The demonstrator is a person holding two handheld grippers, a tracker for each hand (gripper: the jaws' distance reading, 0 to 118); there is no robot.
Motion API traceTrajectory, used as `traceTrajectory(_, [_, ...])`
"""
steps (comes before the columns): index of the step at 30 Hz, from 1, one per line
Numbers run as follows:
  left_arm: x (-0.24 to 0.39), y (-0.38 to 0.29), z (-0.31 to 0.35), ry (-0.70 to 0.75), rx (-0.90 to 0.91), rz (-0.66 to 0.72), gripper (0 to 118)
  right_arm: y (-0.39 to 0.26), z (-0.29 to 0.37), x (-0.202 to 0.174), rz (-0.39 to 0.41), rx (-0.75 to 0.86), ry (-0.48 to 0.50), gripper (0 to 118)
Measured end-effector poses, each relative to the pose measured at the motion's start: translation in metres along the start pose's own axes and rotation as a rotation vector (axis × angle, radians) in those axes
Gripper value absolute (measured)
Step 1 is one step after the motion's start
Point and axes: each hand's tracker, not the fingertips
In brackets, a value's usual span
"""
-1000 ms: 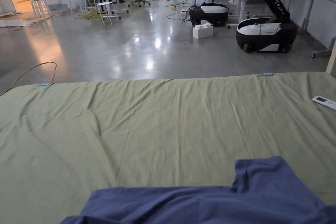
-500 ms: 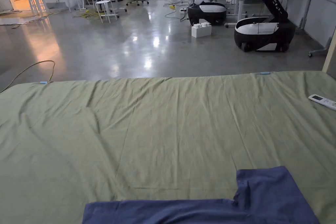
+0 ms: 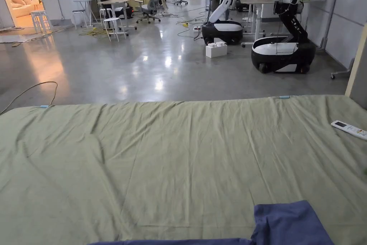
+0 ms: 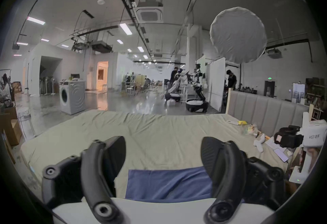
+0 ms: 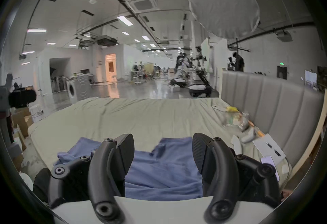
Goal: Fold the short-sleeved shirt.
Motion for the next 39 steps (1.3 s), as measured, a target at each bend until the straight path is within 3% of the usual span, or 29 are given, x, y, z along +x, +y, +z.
traceTrajectory(2, [0.004, 0.006, 0.004, -0.001, -0.001, -0.031, 58, 0.006, 0.005, -0.009, 0.039, 0.014, 0.018, 55])
traceTrajectory(4, [0.006, 0.005, 0.004, -0.068, -0.032, -0.001, 10, 0.01, 0.009, -0.015, 0.061, 0.035, 0.036, 24])
traceTrajectory(7, [0.015, -0.001, 0.005, -0.103, -0.03, 0.017, 1, 0.011, 0.014, -0.018, 0.07, 0.092, 0.039, 7])
traceTrajectory(9, [0.02, -0.004, 0.005, -0.092, -0.042, -0.018, 0, 0.004, 0.011, -0.017, -0.024, -0.01, 0.081, 2])
traceTrajectory(10, [0.022, -0.004, 0.005, -0.095, -0.047, -0.03, 0, 0.006, 0.012, -0.018, 0.019, 0.033, 0.063, 1])
traceTrajectory(14, [0.026, -0.002, 0.002, -0.096, -0.048, -0.068, 0, 0.005, 0.011, -0.018, 0.033, 0.027, 0.06, 1])
traceTrajectory(17, [0.021, -0.002, 0.0, -0.088, -0.054, -0.054, 0, 0.002, 0.007, -0.016, -0.018, 0.007, 0.071, 1])
traceTrajectory(21, [0.009, -0.003, -0.007, -0.073, -0.079, -0.027, 0, -0.001, 0.005, -0.015, -0.014, -0.005, 0.059, 1])
traceTrajectory(29, [-0.045, -0.047, -0.083, 0.025, -0.332, 0.011, 2, -0.021, 0.005, -0.008, -0.054, -0.075, 0.047, 1])
traceTrajectory(30, [-0.055, -0.056, -0.098, 0.028, -0.366, 0.051, 7, -0.024, 0.005, -0.006, -0.067, -0.089, 0.043, 1])
traceTrajectory(34, [-0.091, -0.099, -0.181, 0.093, -0.518, 0.144, 66, -0.033, 0.003, 0.002, -0.115, -0.139, 0.038, 1])
traceTrajectory(39, [-0.117, -0.151, -0.272, 0.06, -0.711, 0.191, 66, -0.034, 0.004, 0.008, -0.11, -0.186, 0.005, 1])
